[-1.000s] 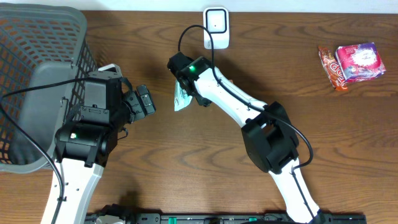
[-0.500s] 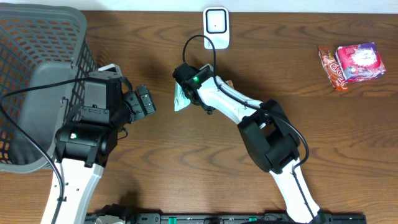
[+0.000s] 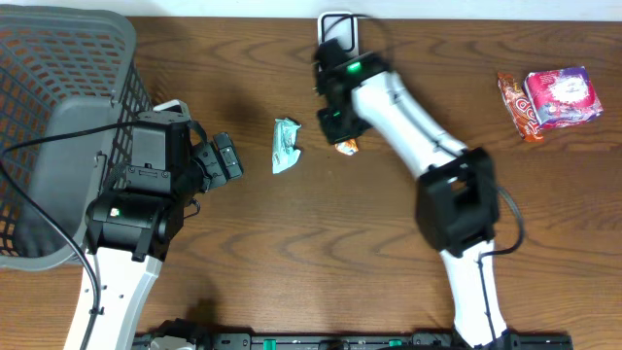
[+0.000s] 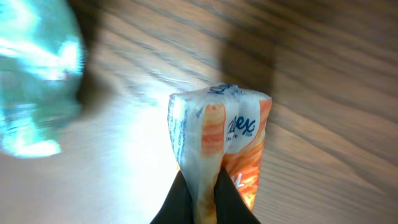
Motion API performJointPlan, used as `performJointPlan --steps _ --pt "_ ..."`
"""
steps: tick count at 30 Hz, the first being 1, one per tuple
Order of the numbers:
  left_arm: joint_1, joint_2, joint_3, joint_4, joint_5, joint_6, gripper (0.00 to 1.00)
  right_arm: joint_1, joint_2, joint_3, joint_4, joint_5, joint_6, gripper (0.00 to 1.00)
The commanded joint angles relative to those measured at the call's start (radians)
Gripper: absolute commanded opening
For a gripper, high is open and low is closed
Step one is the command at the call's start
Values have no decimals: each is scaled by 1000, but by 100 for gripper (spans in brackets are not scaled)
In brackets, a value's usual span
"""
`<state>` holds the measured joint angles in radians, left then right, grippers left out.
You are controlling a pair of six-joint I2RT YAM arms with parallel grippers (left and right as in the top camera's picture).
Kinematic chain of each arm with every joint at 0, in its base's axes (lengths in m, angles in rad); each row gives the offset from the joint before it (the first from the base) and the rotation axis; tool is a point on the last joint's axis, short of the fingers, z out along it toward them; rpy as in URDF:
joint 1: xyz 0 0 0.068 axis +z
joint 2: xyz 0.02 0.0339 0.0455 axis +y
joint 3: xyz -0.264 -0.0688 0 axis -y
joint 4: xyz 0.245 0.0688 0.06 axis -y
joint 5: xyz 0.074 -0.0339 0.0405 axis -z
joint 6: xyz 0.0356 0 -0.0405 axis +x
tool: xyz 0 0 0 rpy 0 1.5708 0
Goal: Scan the item barcode
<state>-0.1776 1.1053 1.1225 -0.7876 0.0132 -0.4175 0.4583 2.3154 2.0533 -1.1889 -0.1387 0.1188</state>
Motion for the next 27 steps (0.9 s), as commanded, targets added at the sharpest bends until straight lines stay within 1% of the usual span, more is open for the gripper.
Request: performJointPlan --steps 1,2,4,6,8,9,11,14,15,16,17,19,24,27 --pt "4 1 6 -2 -6 13 98 -112 -19 -74 19 -514 -100 1" --pt "4 1 6 -2 -6 13 98 -151 -19 -129 56 -632 -117 1" --pt "4 1 6 -2 -6 13 98 -198 -19 -207 117 -752 -116 1" --pt "4 1 6 -2 -6 13 98 -243 -19 -283 176 -823 -116 1" --pt "4 1 6 -2 -6 13 98 -290 -19 -354 228 -827 -93 1" --pt "4 1 6 -2 -6 13 98 -336 -19 -400 255 -763 -72 10" --pt "4 1 6 -2 -6 13 98 -374 -21 -393 231 -676 -36 18" --pt "4 1 6 -2 -6 13 98 -409 -40 -350 175 -610 -35 32" --pt "4 1 6 -2 -6 13 98 -417 -53 -331 155 -579 -35 40" --pt "4 1 6 -2 -6 13 98 -421 -62 -317 143 -556 -39 45" --pt "4 1 6 -2 -6 13 98 -423 -86 -292 118 -507 -43 54" --pt "4 1 6 -2 -6 13 98 -418 -111 -269 97 -479 -53 56" --pt "4 1 6 -2 -6 13 98 -384 -129 -269 93 -443 -54 56" --pt "4 1 6 -2 -6 13 98 -357 -114 -284 108 -436 -53 52"
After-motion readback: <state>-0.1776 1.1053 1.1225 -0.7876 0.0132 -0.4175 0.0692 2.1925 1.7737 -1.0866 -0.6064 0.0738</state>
